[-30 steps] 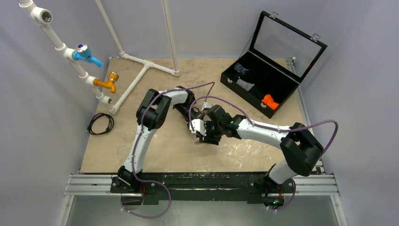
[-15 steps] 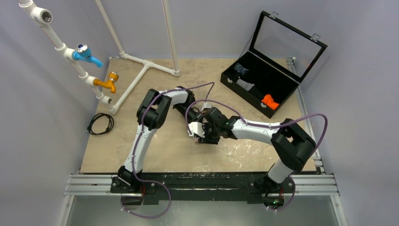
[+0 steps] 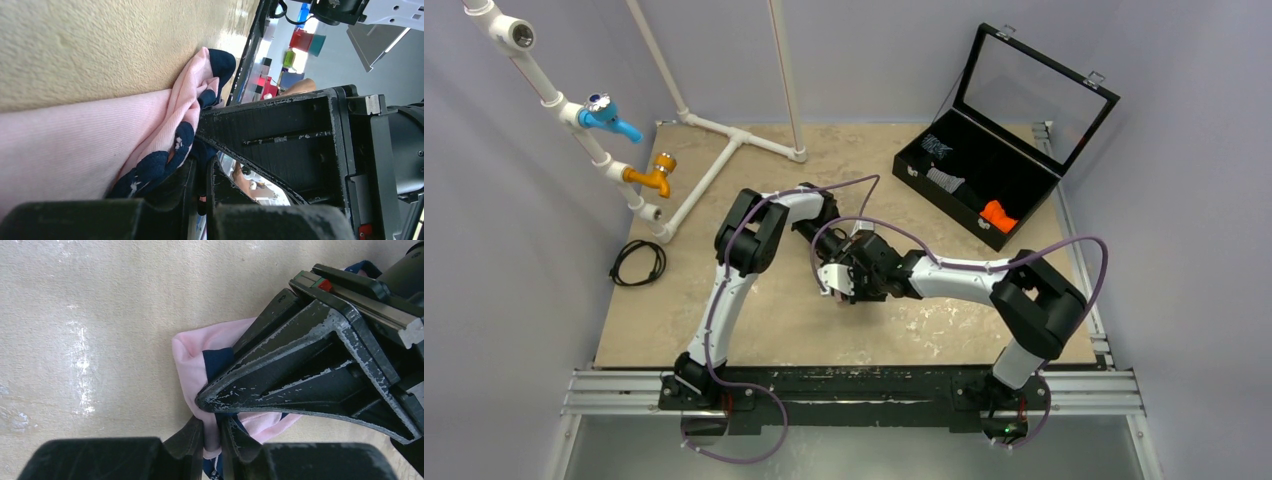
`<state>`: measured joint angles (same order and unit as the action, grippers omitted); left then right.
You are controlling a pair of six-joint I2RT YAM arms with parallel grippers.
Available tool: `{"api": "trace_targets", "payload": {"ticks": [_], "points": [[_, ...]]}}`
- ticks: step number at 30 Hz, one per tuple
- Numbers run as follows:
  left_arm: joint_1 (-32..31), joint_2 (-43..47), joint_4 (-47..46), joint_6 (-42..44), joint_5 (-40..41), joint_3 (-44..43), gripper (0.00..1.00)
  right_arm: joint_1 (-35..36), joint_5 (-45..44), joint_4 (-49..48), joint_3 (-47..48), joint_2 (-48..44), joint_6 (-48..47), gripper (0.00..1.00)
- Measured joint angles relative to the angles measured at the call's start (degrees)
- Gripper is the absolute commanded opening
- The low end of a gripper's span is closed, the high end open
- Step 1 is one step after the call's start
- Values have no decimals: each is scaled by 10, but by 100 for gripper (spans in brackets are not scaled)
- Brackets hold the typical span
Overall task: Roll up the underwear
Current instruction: Roll the underwear to the center of the board.
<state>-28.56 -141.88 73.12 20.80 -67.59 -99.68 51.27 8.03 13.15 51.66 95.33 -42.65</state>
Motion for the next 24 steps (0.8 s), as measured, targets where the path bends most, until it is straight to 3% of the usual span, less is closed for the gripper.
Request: {"api": "trace_targets", "payload": {"ticks": [6,7,9,16,24], "points": [[0,1,2,0,6,2,26,9,-8,27,21,12,0,2],[0,3,1,-1,8,3,35,9,-8,37,29,17,1,0],[1,10,2,-2,17,9,44,10,-6,63,50,29,5,0],[18,77,9,-9,81,16,53,13,34,117,75,37,35,0],[47,158,6,-19,156,33,54,17,97,184,101,49,83,0]]}}
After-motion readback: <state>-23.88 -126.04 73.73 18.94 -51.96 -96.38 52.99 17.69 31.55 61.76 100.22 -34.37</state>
